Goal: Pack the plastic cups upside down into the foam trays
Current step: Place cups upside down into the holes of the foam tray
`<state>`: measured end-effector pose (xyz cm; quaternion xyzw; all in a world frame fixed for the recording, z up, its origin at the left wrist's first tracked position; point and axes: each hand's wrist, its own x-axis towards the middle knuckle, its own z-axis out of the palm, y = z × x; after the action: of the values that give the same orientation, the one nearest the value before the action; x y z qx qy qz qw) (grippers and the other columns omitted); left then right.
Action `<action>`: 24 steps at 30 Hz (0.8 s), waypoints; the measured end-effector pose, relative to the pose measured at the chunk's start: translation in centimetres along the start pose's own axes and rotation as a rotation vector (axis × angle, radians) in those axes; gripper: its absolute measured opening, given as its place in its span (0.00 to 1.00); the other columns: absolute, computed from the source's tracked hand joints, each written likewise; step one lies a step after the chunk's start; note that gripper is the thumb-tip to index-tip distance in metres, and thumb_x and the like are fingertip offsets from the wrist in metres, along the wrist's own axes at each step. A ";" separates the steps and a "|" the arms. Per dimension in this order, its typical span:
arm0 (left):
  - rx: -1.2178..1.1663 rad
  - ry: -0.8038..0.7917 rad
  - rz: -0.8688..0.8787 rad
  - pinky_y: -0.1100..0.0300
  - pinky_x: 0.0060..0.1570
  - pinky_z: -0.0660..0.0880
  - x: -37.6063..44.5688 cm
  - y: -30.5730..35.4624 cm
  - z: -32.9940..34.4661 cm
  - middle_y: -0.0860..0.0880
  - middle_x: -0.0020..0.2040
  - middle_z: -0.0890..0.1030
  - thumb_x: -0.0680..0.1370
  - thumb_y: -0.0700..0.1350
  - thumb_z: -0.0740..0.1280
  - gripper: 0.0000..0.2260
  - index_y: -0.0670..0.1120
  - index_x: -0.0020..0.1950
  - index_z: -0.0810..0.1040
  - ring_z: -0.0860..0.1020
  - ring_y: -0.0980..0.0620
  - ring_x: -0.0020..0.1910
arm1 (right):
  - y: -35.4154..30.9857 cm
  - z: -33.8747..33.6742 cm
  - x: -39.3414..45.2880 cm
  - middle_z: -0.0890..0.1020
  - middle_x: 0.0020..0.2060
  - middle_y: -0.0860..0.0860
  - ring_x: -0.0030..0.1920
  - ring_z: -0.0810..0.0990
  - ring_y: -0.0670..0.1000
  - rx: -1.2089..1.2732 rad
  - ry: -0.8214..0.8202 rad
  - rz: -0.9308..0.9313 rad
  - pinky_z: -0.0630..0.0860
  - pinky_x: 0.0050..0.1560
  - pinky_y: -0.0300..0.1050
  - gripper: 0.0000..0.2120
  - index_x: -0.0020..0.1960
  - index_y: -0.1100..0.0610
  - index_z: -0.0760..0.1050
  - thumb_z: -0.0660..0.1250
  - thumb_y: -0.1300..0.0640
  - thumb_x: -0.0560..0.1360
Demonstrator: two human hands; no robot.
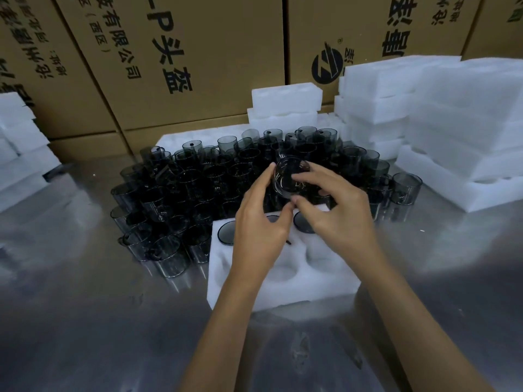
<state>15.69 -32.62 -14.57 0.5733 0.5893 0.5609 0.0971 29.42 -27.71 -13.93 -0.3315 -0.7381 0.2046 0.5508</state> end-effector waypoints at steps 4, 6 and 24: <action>0.026 0.060 -0.043 0.69 0.60 0.71 0.0 -0.1 0.0 0.62 0.62 0.76 0.76 0.42 0.73 0.26 0.57 0.71 0.70 0.72 0.68 0.62 | -0.3 0.3 -0.7 0.77 0.65 0.36 0.63 0.76 0.39 -0.039 -0.102 -0.007 0.77 0.61 0.46 0.36 0.75 0.36 0.63 0.73 0.57 0.75; 0.035 0.078 -0.042 0.71 0.59 0.70 -0.1 0.1 0.0 0.64 0.59 0.76 0.75 0.43 0.74 0.25 0.60 0.68 0.70 0.72 0.69 0.60 | -0.1 0.2 -0.8 0.76 0.65 0.35 0.64 0.75 0.38 -0.017 -0.116 0.016 0.76 0.61 0.43 0.38 0.76 0.35 0.60 0.73 0.57 0.75; -0.214 -0.258 -0.157 0.68 0.51 0.72 -0.3 0.8 -0.6 0.54 0.49 0.79 0.73 0.49 0.64 0.25 0.54 0.72 0.72 0.77 0.57 0.52 | 1.5 -3.1 -0.6 0.83 0.50 0.52 0.45 0.78 0.53 0.388 -0.240 0.354 0.77 0.51 0.49 0.20 0.57 0.43 0.82 0.77 0.55 0.66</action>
<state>15.82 -33.40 -13.91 0.5793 0.5519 0.5327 0.2758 32.86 -27.28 -14.40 -0.3170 -0.6757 0.4728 0.4683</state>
